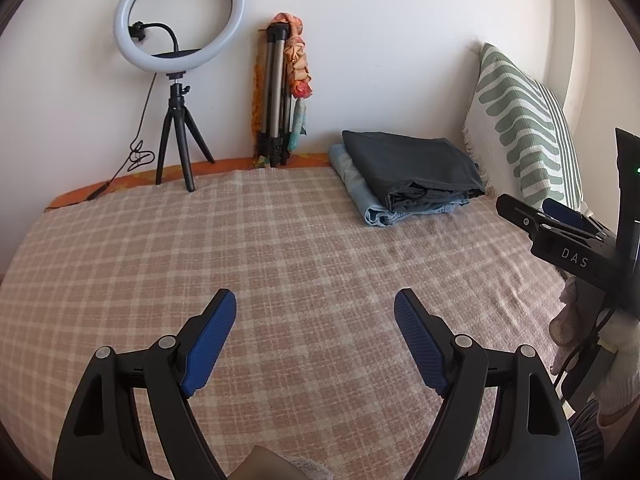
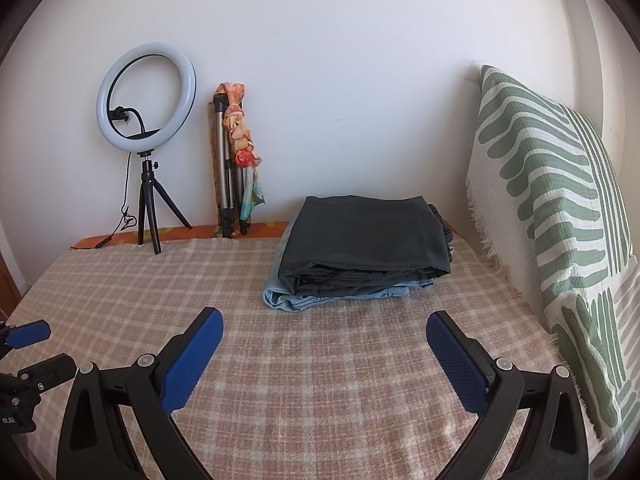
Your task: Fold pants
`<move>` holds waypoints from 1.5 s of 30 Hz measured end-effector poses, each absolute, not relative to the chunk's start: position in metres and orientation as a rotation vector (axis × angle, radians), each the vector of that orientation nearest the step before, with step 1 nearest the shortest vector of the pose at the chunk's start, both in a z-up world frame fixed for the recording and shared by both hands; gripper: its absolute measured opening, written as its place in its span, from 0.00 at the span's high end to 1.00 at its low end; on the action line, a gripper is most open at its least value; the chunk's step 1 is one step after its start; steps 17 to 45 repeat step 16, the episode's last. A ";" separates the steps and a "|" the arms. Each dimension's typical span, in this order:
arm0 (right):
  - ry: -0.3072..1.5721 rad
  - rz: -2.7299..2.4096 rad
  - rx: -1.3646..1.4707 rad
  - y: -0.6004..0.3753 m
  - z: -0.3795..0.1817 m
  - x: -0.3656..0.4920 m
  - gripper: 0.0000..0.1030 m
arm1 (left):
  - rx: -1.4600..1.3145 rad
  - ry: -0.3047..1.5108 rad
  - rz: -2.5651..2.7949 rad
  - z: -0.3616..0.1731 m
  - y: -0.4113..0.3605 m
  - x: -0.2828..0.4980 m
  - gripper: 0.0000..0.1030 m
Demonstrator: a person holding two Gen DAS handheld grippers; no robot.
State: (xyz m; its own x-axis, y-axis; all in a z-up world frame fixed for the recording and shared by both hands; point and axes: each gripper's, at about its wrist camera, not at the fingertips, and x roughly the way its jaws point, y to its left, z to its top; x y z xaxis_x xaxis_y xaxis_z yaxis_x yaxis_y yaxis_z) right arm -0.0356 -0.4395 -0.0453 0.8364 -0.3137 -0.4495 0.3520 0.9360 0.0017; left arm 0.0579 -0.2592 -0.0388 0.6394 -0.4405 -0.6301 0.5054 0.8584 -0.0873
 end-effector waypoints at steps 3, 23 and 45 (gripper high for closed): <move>0.461 -0.351 0.086 -0.439 -0.046 -0.035 0.00 | 0.098 0.691 -0.540 -0.039 -0.260 0.058 0.21; 0.468 -0.344 0.089 -0.438 -0.048 -0.033 0.00 | 0.111 0.647 -0.524 -0.038 -0.258 0.058 0.21; 0.468 -0.344 0.089 -0.438 -0.048 -0.033 0.00 | 0.111 0.647 -0.524 -0.038 -0.258 0.058 0.21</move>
